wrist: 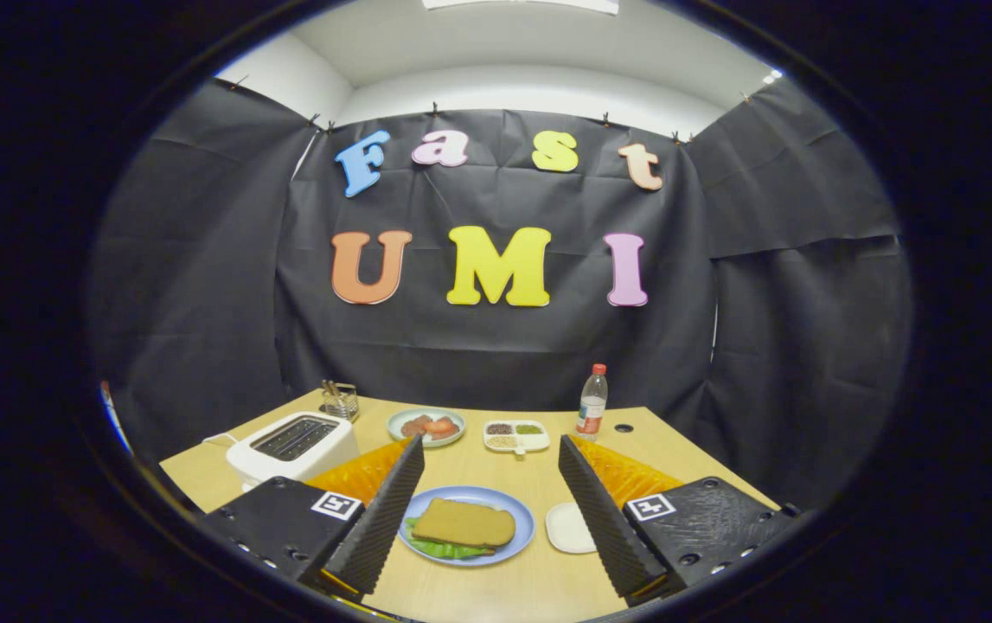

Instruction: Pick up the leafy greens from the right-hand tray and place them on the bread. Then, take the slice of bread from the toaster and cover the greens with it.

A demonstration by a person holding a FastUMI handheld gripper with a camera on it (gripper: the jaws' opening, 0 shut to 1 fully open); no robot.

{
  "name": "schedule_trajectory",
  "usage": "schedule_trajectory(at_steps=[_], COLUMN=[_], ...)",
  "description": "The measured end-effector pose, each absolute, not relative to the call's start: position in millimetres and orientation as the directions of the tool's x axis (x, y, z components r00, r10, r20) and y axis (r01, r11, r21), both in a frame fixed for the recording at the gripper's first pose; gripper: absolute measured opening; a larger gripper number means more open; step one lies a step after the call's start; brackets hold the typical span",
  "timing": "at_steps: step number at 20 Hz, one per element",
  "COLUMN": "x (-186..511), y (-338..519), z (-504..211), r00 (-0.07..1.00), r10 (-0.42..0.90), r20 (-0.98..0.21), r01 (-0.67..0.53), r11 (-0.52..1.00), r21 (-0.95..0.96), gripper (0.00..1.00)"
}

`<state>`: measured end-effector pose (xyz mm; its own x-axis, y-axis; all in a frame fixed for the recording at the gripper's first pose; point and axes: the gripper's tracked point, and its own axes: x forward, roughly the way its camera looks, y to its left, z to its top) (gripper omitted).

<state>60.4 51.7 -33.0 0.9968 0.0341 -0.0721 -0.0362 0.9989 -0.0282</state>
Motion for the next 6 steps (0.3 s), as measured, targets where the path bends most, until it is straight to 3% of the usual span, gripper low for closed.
schedule_trajectory(at_steps=[6], x=[49.7], y=[47.2], z=[-18.0], r00=[0.999], r10=[0.031], r20=[-0.038], r01=[-0.031], r11=[0.999], r21=[-0.01], gripper=[0.95])
